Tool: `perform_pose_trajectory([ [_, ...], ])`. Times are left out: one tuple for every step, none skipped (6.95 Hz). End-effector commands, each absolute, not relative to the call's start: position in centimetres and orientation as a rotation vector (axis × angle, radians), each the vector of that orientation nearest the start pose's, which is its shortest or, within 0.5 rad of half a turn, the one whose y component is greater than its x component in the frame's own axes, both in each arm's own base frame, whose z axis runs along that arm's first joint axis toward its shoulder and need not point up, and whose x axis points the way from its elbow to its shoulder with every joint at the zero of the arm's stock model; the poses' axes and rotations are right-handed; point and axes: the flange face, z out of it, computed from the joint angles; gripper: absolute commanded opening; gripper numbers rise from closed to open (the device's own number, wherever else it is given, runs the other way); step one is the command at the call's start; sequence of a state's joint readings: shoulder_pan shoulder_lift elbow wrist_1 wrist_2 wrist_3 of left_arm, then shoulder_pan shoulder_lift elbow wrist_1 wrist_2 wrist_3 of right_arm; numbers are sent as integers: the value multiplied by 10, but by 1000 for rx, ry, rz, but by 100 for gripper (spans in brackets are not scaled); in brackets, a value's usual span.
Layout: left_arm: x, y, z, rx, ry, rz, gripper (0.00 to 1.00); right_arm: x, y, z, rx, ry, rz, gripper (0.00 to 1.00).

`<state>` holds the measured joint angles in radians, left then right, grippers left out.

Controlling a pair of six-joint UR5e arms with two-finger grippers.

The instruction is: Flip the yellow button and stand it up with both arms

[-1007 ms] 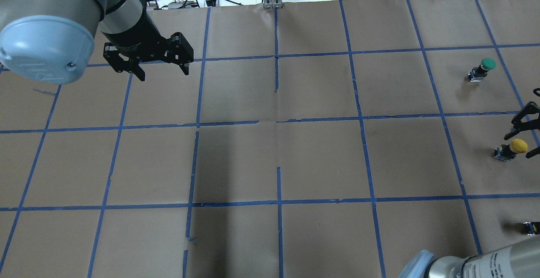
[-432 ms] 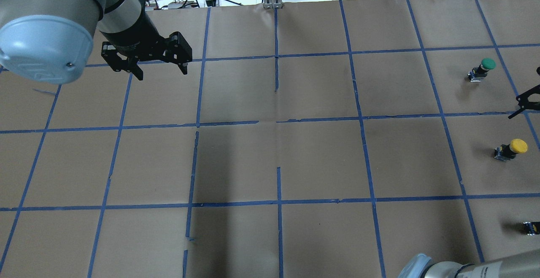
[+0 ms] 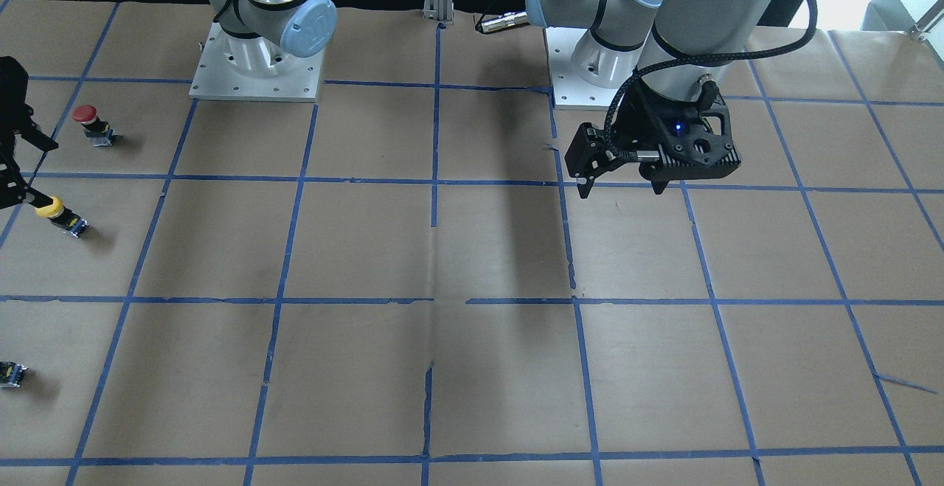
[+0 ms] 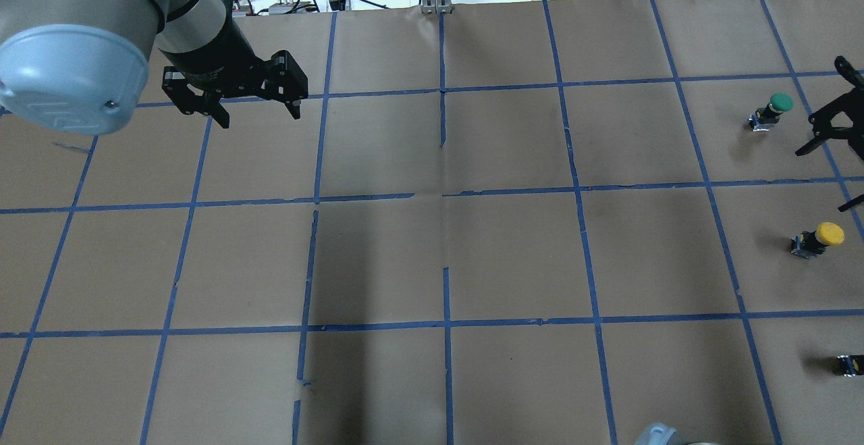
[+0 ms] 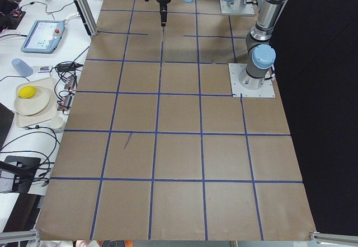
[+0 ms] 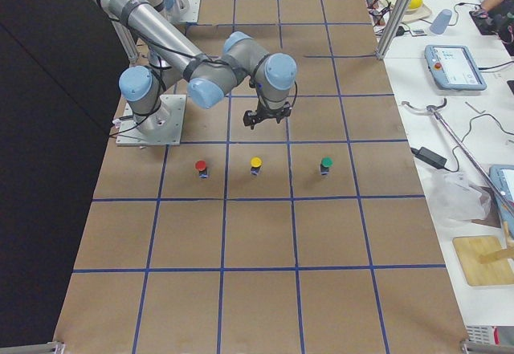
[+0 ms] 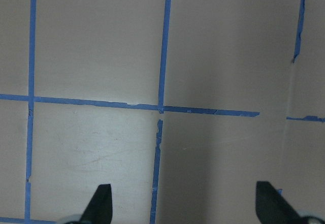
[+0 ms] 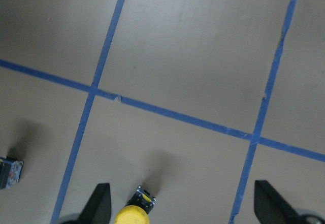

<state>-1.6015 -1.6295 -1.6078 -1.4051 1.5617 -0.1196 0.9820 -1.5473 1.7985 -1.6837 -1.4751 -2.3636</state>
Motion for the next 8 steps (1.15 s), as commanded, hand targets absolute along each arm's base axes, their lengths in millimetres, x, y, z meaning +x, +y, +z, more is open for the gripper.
perform_pose_trajectory([
  [-150, -518, 457, -142, 3152, -110, 100, -30, -478, 418, -2136, 2176, -99, 98],
  [-150, -517, 456, -140, 3153, -107, 100, 14, -489, 442, -2056, 2286, -124, 98],
  [-150, -517, 458, -142, 3152, -112, 100, 45, -501, 454, -1944, 2395, -134, 98],
  [-149, -517, 458, -145, 3151, -110, 100, 76, -513, 464, -1778, 2516, -149, 98],
  [-148, -514, 460, -145, 3151, -100, 100, 112, -524, 479, -1610, 2634, -177, 99],
  [-148, -515, 460, -145, 3151, -98, 100, 132, -535, 497, -1417, 2755, -211, 99],
  [-149, -515, 462, -145, 3152, -103, 100, 141, -534, 512, -1113, 2870, -182, 100],
  [-149, -515, 462, -145, 3152, -98, 100, 142, -530, 523, -849, 2950, -184, 100],
])
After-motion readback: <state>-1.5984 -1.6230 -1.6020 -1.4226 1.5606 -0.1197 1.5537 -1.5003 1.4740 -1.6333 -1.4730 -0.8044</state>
